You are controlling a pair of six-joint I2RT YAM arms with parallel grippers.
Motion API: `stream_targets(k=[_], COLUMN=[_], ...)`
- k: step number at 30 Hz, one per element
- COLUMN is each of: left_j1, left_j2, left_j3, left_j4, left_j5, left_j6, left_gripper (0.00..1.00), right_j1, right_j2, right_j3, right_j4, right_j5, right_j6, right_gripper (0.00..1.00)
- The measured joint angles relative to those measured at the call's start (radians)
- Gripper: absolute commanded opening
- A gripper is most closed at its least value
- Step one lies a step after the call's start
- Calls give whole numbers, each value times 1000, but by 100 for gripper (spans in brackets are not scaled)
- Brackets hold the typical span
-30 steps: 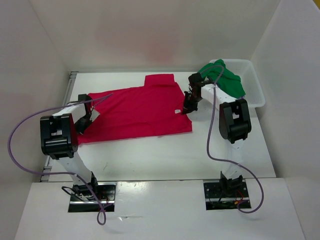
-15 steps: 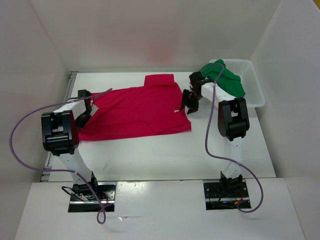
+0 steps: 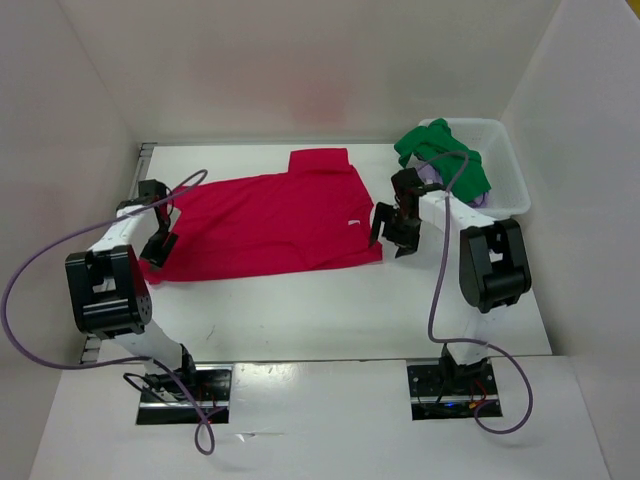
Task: Fold and stack the t-shirts
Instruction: Fold the flattened tshirt in 1/3 of the way
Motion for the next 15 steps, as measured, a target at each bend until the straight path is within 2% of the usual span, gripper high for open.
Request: stream_targets(k=[6, 9, 10, 11, 13, 14, 15], left_j1=[45, 47, 46, 47, 47, 47, 47], left_j2=[-10, 33, 44, 50, 54, 55, 55], left_j3=[-50, -59, -59, -60, -66, -71, -77], left_j4=[-15, -16, -15, -13, -5, -2, 3], left_j5=[96, 152, 168, 180, 194, 196, 197], left_j6=[-71, -98, -102, -106, -119, -123, -123], left_gripper=[81, 81, 80, 80, 80, 80, 80], right_j1=[0, 0, 0, 0, 0, 0, 0], right_j2=[3, 8, 8, 8, 10, 13, 15], right_j3=[-112, -120, -122, -125, -127, -127, -128], right_j4=[48, 79, 94, 106, 126, 136, 143], right_j5=[-46, -63, -66, -68, -74, -76, -79], right_j6=[29, 42, 47, 49, 55, 58, 58], right_gripper=[82, 71, 65, 52, 31, 12, 5])
